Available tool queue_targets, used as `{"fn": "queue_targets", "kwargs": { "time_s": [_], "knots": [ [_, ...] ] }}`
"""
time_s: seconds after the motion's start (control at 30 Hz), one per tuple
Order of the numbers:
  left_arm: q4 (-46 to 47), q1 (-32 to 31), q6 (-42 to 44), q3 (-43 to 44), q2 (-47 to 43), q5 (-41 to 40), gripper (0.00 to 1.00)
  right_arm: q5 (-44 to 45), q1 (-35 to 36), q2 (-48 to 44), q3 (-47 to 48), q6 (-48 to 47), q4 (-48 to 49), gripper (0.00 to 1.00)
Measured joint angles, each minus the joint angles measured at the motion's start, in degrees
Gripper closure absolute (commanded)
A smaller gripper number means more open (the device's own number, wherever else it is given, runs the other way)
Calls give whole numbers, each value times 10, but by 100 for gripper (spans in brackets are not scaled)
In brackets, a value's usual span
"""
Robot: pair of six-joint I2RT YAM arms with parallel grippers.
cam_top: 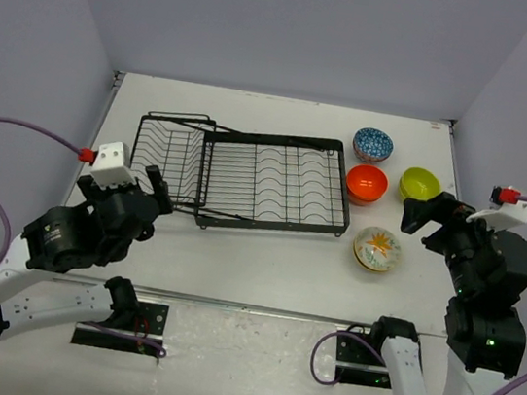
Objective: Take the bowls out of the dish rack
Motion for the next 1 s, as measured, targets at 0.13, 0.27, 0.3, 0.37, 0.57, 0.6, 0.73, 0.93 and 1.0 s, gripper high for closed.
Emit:
{"fn": "queue_targets", "kwargs": {
  "time_s": [0.13, 0.27, 0.3, 0.37, 0.57, 0.6, 0.73, 0.93, 1.0],
  "knots": [
    [-34, 0, 0, 11, -43, -9, 0, 35, 35, -23, -39, -12, -5, 1],
    [-49, 1, 17, 7, -99, -15, 0, 59, 70, -65, -72, -19, -13, 1],
    [-42, 0, 28, 2, -119, -16, 0, 59, 75, -72, -75, -21, -13, 1],
    [-23, 1, 43, -10, -163, -26, 0, 60, 84, -100, -80, -22, -10, 1],
    [12, 14, 57, -25, -181, -49, 0, 58, 98, -159, -88, -29, -10, 1],
    [20, 29, 63, -26, -162, -47, 0, 58, 100, -162, -89, -31, -10, 1],
    [77, 105, 106, -33, -47, -9, 0, 73, 118, -161, -108, -40, 3, 1],
    [81, 116, 101, -45, 59, 29, 0, 159, 190, -162, -128, -61, 1, 1],
    [78, 116, 101, -49, 21, 33, 0, 176, 203, -175, -137, -66, 1, 1]
  ]
}}
